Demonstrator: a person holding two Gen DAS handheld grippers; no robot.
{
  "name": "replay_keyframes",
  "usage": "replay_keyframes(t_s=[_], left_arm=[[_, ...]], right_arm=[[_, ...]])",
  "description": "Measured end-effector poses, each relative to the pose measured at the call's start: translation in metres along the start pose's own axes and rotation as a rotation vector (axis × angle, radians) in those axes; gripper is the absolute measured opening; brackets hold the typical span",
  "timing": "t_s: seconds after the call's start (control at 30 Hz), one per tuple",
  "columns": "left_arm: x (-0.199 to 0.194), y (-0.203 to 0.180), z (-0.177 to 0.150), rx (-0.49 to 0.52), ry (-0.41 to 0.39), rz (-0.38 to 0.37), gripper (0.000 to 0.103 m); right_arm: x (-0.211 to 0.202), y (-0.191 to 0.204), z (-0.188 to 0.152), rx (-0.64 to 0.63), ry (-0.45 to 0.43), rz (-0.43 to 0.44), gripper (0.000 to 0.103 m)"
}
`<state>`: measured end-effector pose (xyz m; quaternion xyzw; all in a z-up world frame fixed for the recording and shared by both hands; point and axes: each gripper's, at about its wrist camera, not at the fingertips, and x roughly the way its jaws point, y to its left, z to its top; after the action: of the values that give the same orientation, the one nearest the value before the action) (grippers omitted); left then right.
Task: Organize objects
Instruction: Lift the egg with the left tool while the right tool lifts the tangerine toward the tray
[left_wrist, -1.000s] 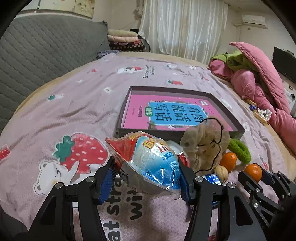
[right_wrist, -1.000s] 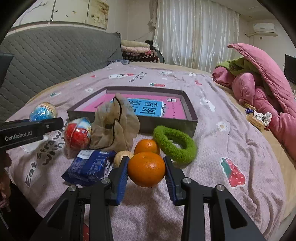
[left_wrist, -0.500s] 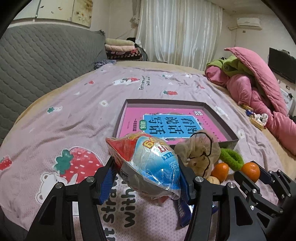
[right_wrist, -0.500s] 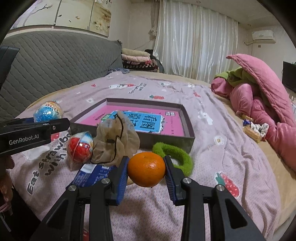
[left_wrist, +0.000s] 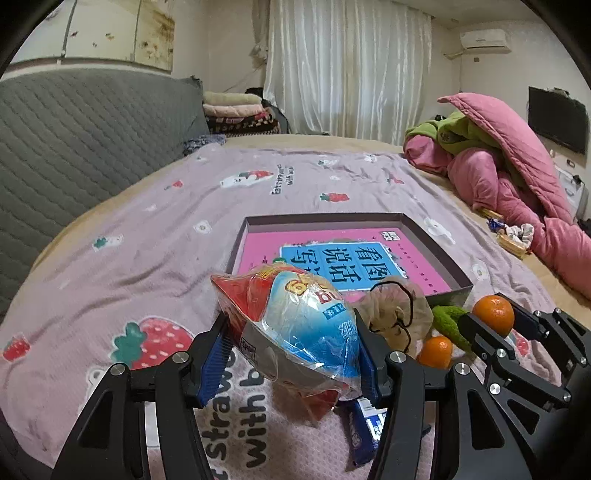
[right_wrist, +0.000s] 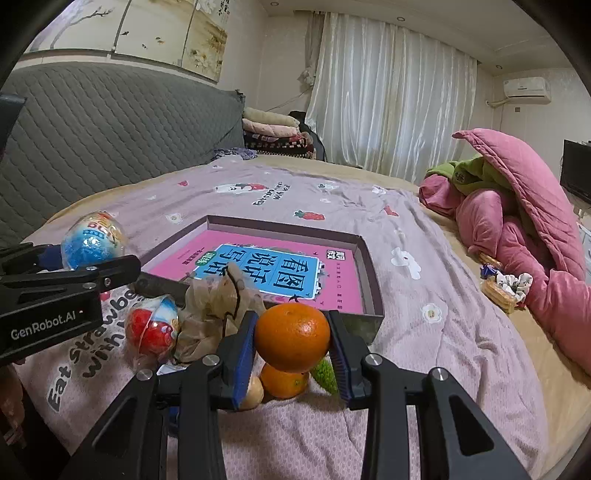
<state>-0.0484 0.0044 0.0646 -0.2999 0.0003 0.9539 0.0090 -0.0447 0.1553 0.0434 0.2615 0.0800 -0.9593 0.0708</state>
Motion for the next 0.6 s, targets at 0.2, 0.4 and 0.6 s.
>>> replay_keyframes(t_s=[0.2, 0.4, 0.6], left_arm=[[0.000, 0.001, 0.005, 0.008, -0.015, 0.007, 0.061], [0.003, 0.000, 0.009, 0.017, -0.021, 0.009, 0.061], [0.007, 0.001, 0.016, 0.013, -0.036, 0.012, 0.061]], right_arm=[[0.002, 0.000, 0.006, -0.003, -0.008, -0.004, 0.037], [0.007, 0.000, 0.011, -0.007, -0.012, -0.008, 0.037], [0.012, -0.003, 0.018, 0.004, -0.015, -0.010, 0.037]])
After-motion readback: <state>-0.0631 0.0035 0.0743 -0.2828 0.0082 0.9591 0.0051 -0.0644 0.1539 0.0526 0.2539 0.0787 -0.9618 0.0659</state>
